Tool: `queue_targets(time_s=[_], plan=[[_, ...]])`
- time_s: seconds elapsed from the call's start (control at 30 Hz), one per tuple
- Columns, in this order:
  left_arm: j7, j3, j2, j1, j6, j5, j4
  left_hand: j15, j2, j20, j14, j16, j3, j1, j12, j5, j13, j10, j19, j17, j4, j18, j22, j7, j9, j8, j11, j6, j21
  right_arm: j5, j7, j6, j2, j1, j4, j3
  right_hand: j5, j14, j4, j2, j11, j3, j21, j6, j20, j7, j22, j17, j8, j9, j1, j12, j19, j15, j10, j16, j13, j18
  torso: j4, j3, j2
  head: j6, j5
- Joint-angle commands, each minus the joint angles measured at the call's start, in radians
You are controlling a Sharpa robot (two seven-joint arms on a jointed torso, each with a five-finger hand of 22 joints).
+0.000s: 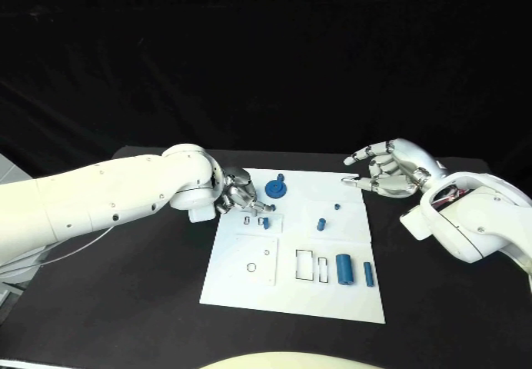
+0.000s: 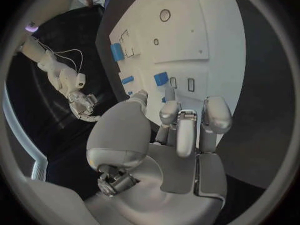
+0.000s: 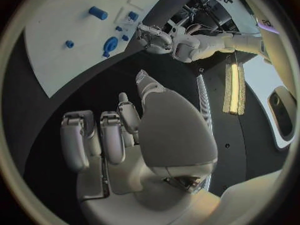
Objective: Assemble the parts on the task board
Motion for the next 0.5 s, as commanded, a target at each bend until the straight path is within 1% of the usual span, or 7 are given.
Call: queue_targets(time_s=[0.03, 0.07, 0.1, 0.2, 0.3, 0.37, 0.5], plan=[[-0.035, -0.005, 0.026, 0.01, 0.045, -0.04, -0.022, -0.004, -0.008, 0.0, 0.076, -0.005, -0.01, 0.002, -0.004, 0.002, 0.0, -0.004, -0.002, 0.176, 0.002, -0.016, 0.001, 0.002, 0.004, 0.004, 0.0, -0.007, 0.003, 0.03, 0.011, -0.005, 0.003, 0.001, -0.008, 0.001, 0.004, 0.089, 0.007, 0.0, 0.0, -0.001, -0.003, 0.007, 0.005, 0.001, 0.23, 0.21, 0.006, 0.0, 0.005, -0.002, 0.082, 0.005, -0.006, -0.003, 0.0, -0.001, -0.0046, 0.0002, 0.0, -0.001, 0.004], [-0.036, -0.006, 0.033, 0.013, 0.046, -0.041, -0.028, -0.004, -0.008, 0.0, 0.076, -0.005, -0.01, 0.002, -0.004, 0.002, 0.0, -0.004, -0.002, 0.176, 0.002, -0.016, 0.001, 0.002, 0.004, 0.004, 0.0, -0.007, 0.003, 0.031, 0.01, -0.005, 0.003, 0.001, -0.011, 0.001, 0.004, 0.089, 0.007, 0.0, 0.0, -0.001, -0.003, 0.007, 0.005, 0.001, 0.23, 0.21, 0.006, 0.0, 0.005, -0.002, 0.082, 0.005, -0.006, -0.003, 0.0, -0.001, -0.0048, 0.0003, 0.0, -0.001, 0.004], [-0.037, -0.008, 0.04, 0.015, 0.047, -0.04, -0.032, -0.004, -0.008, 0.001, 0.076, -0.005, -0.012, -0.001, -0.004, 0.001, -0.001, -0.005, -0.003, 0.176, 0.002, -0.016, 0.001, 0.002, 0.005, 0.005, 0.0, -0.007, 0.002, 0.031, 0.01, -0.005, 0.004, 0.001, -0.013, 0.001, 0.004, 0.089, 0.007, 0.0, 0.0, -0.001, -0.003, 0.007, 0.005, 0.001, 0.23, 0.21, 0.006, 0.0, 0.005, -0.002, 0.082, 0.005, -0.006, -0.003, 0.0, -0.001, -0.0036, 0.0006, 0.0, -0.002, 0.004], [-0.039, -0.01, 0.053, 0.019, 0.054, -0.036, -0.04, -0.004, -0.006, 0.001, 0.075, -0.006, -0.015, -0.006, -0.004, -0.001, 0.0, -0.005, -0.004, 0.175, 0.003, -0.015, 0.0, 0.002, 0.009, 0.005, 0.0, -0.008, 0.002, 0.032, 0.009, -0.005, 0.007, 0.001, -0.017, 0.0, 0.004, 0.089, 0.007, 0.0, 0.0, -0.001, -0.003, 0.007, 0.005, 0.001, 0.23, 0.21, 0.006, 0.0, 0.005, -0.002, 0.082, 0.005, -0.006, -0.003, 0.0, -0.001, -0.0057, 0.0011, 0.0, -0.004, 0.006], [-0.041, -0.011, 0.061, 0.022, 0.071, -0.034, -0.041, -0.004, 0.009, 0.001, 0.076, -0.005, -0.017, -0.017, -0.004, 0.0, 0.002, -0.003, -0.002, 0.177, 0.002, -0.016, 0.005, 0.001, 0.019, 0.007, 0.0, -0.008, 0.004, 0.032, 0.011, -0.007, 0.009, 0.001, -0.022, 0.0, 0.004, 0.089, 0.012, 0.004, -0.001, -0.002, -0.003, 0.009, 0.005, 0.0, 0.23, 0.21, 0.007, -0.001, 0.003, 0.0, 0.082, 0.005, -0.005, -0.003, 0.001, -0.001, -0.0055, 0.0011, 0.002, -0.006, 0.008], [-0.043, -0.012, 0.065, 0.023, 0.084, -0.036, -0.042, -0.004, 0.013, 0.001, 0.076, -0.005, -0.017, -0.019, -0.006, 0.002, -0.002, -0.006, -0.003, 0.176, 0.002, -0.016, 0.004, 0.001, 0.021, 0.006, 0.0, -0.009, 0.004, 0.033, 0.012, -0.008, 0.011, 0.001, -0.025, 0.0, 0.004, 0.089, 0.012, 0.004, -0.001, -0.002, -0.003, 0.009, 0.005, 0.0, 0.23, 0.21, 0.007, -0.001, 0.003, 0.0, 0.082, 0.005, -0.005, -0.003, 0.001, -0.001, -0.0027, 0.0008, 0.002, -0.007, 0.005], [-0.046, -0.013, 0.075, 0.024, 0.112, -0.042, -0.046, -0.003, 0.02, 0.002, 0.076, -0.005, -0.018, -0.023, -0.009, 0.003, -0.005, -0.009, -0.004, 0.176, 0.002, -0.016, 0.004, 0.002, 0.025, 0.006, 0.0, -0.011, 0.004, 0.033, 0.012, -0.009, 0.014, 0.001, -0.033, 0.0, 0.004, 0.088, 0.014, 0.006, -0.001, -0.002, -0.004, 0.01, 0.005, 0.0, 0.23, 0.209, 0.008, -0.001, 0.002, -0.002, 0.082, 0.005, -0.006, -0.004, -0.001, -0.001, -0.001, 0.0005, 0.001, -0.012, 0.005]])
